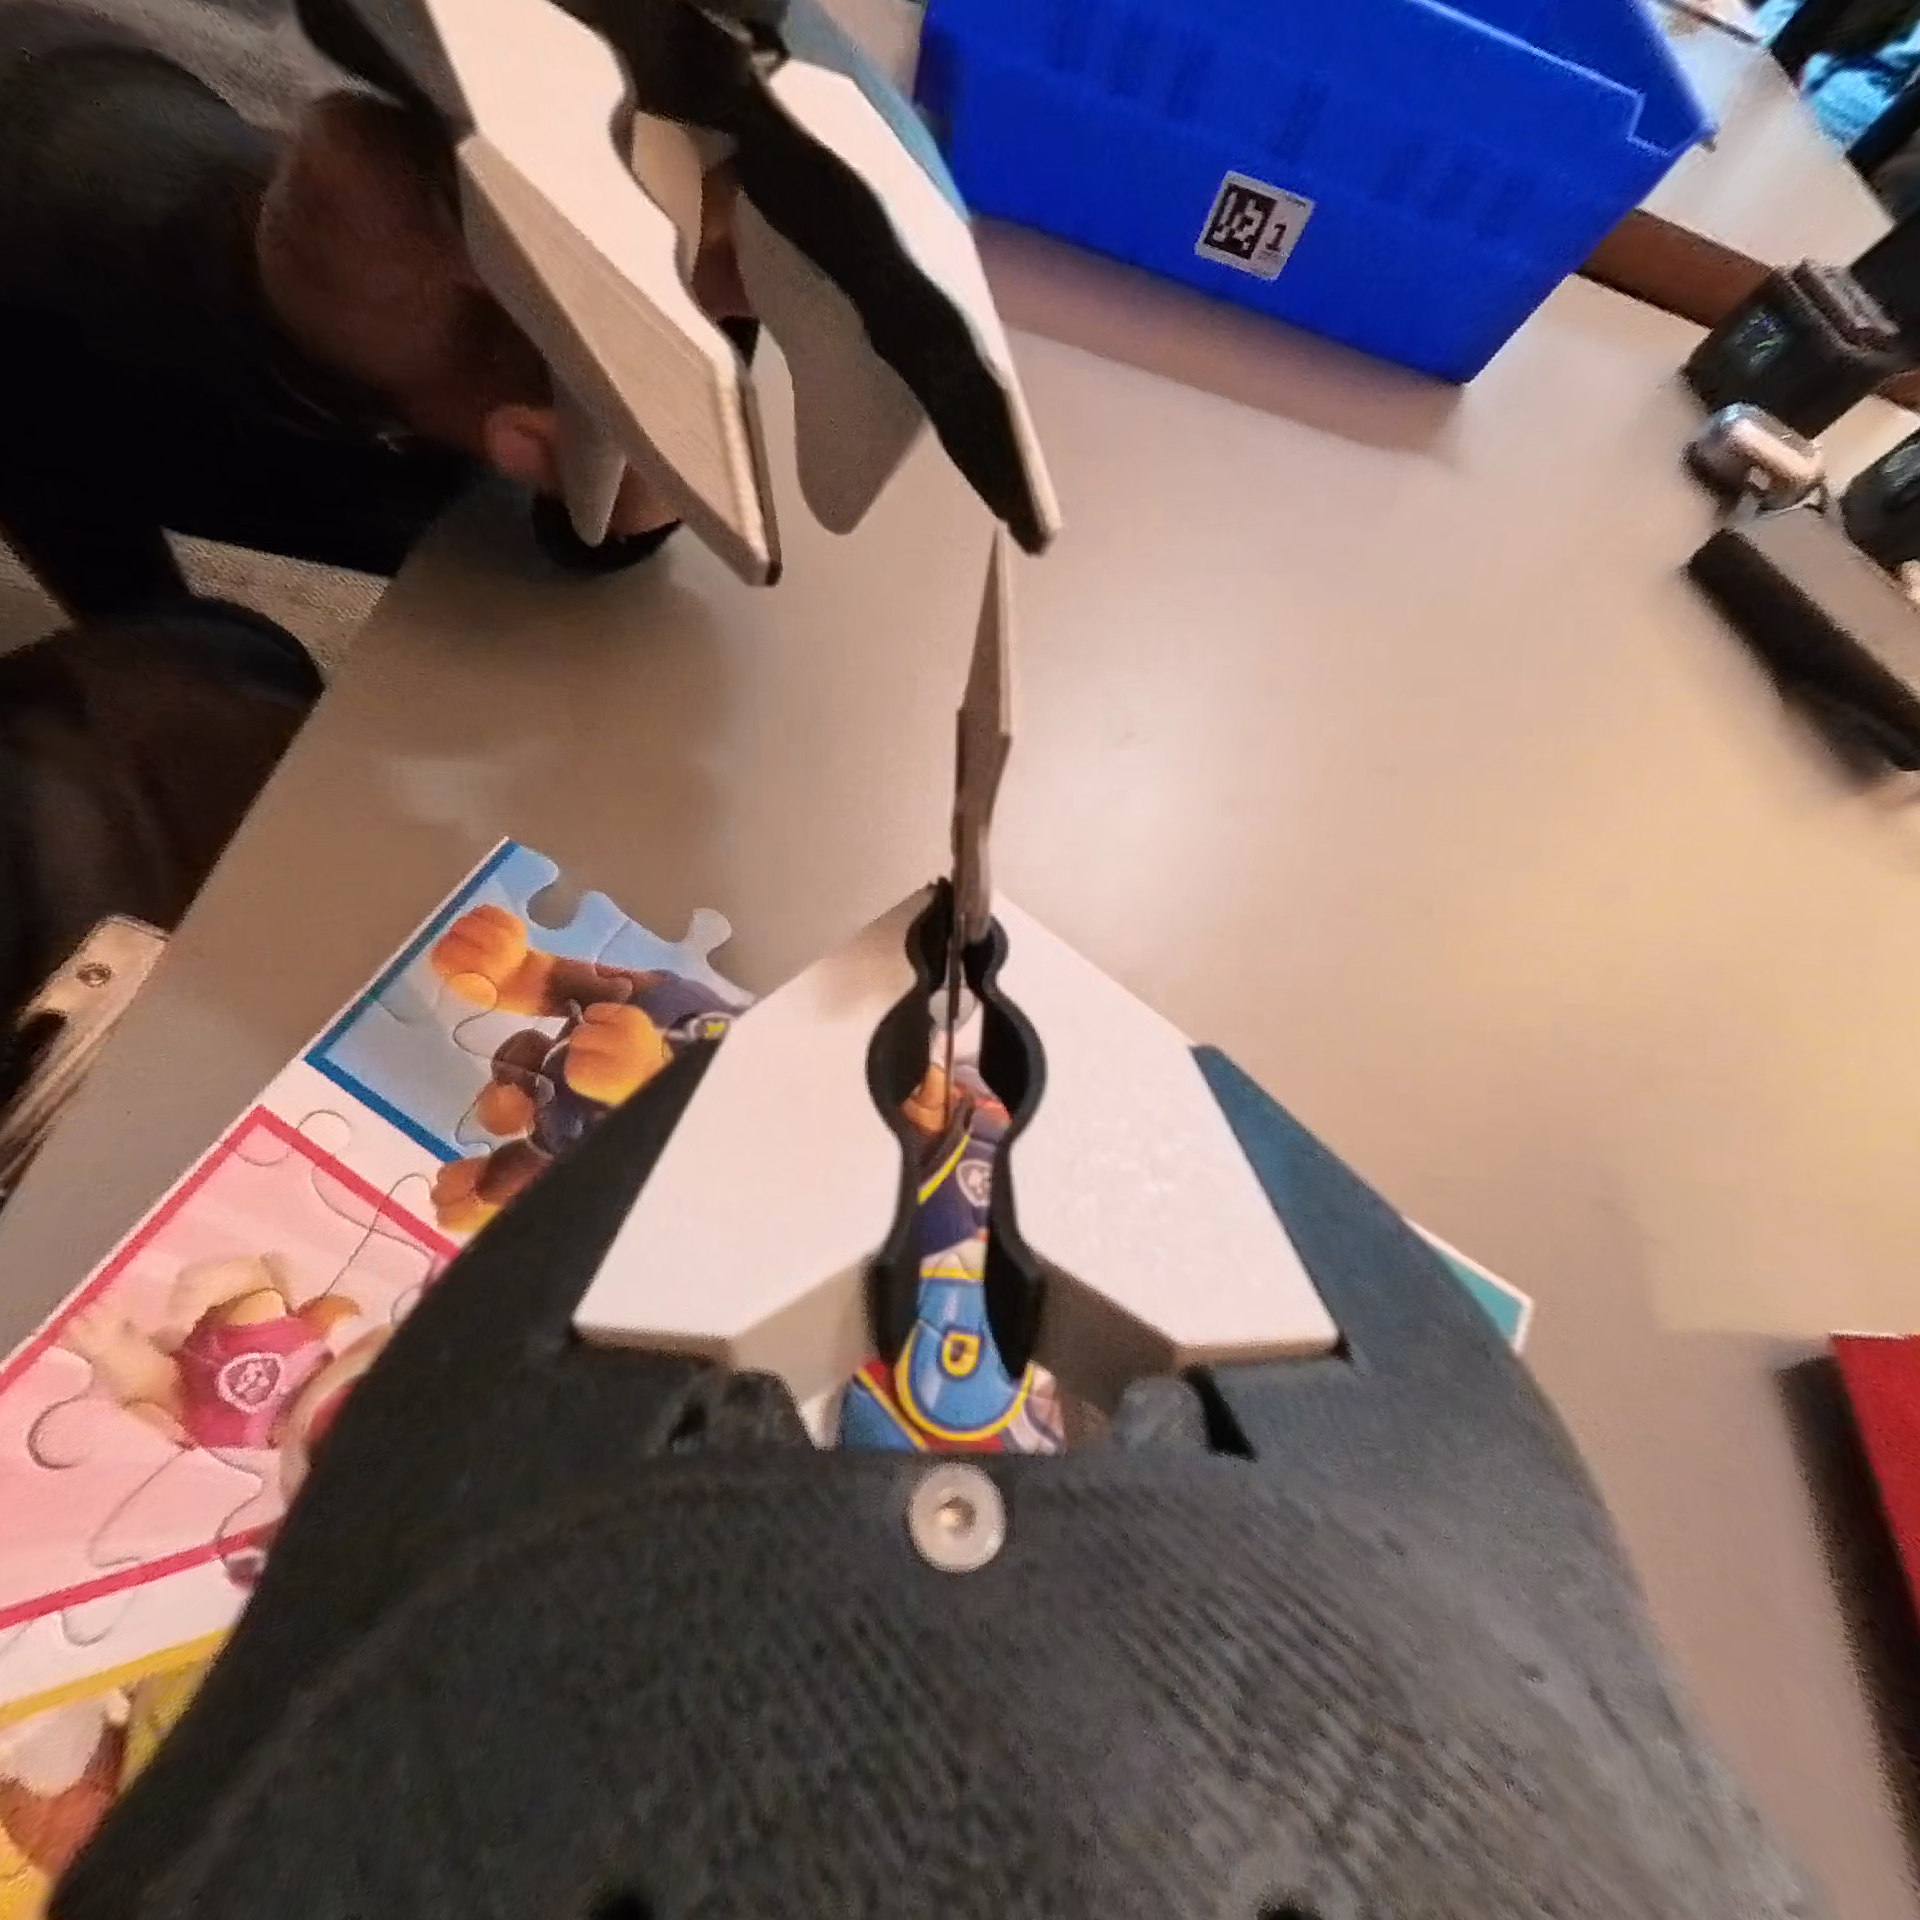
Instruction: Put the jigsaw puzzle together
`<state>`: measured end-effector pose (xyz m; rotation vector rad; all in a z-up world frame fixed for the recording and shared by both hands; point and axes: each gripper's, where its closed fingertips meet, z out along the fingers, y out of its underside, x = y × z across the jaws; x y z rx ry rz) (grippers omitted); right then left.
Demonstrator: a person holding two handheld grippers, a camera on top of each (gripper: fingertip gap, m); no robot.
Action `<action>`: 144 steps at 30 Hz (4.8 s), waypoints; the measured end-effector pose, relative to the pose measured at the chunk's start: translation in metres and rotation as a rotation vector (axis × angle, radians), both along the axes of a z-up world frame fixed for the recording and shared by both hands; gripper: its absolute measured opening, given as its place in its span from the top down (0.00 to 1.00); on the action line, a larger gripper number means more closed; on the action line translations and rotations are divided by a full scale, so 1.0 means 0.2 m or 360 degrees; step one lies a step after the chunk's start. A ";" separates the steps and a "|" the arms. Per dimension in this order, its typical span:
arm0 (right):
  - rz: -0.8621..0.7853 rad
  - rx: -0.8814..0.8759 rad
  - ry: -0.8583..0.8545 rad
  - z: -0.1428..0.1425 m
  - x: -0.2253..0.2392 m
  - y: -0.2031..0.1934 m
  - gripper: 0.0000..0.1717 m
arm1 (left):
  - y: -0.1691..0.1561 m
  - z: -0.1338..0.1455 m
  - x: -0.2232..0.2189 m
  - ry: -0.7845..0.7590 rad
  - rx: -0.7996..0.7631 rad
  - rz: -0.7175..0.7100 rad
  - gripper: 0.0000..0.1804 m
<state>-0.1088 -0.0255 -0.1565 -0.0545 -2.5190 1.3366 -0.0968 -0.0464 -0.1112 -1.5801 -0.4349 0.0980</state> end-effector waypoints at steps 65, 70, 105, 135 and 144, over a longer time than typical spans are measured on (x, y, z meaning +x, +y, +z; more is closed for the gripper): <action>-0.0581 0.0233 0.1070 0.14 -0.07 0.14 1.00 | 0.12 -0.09 0.09 -0.0792 0.0084 -0.0201 0.79; -0.0479 0.0570 0.1594 0.13 -0.03 0.06 1.00 | 0.09 -0.03 0.08 -0.1137 0.0473 -0.0396 0.65; -0.0503 0.0498 0.1862 0.23 -0.05 0.04 0.72 | 0.06 -0.01 0.05 -0.1352 0.0646 -0.0499 1.00; -0.0429 0.0350 0.0931 0.10 -0.38 -0.05 0.84 | -0.34 0.03 -0.28 -0.1073 0.0740 -0.0085 1.00; -0.0134 -0.0877 -0.0579 0.36 -0.11 -0.22 0.72 | -0.12 0.11 -0.07 -0.0897 0.0592 -0.0379 1.00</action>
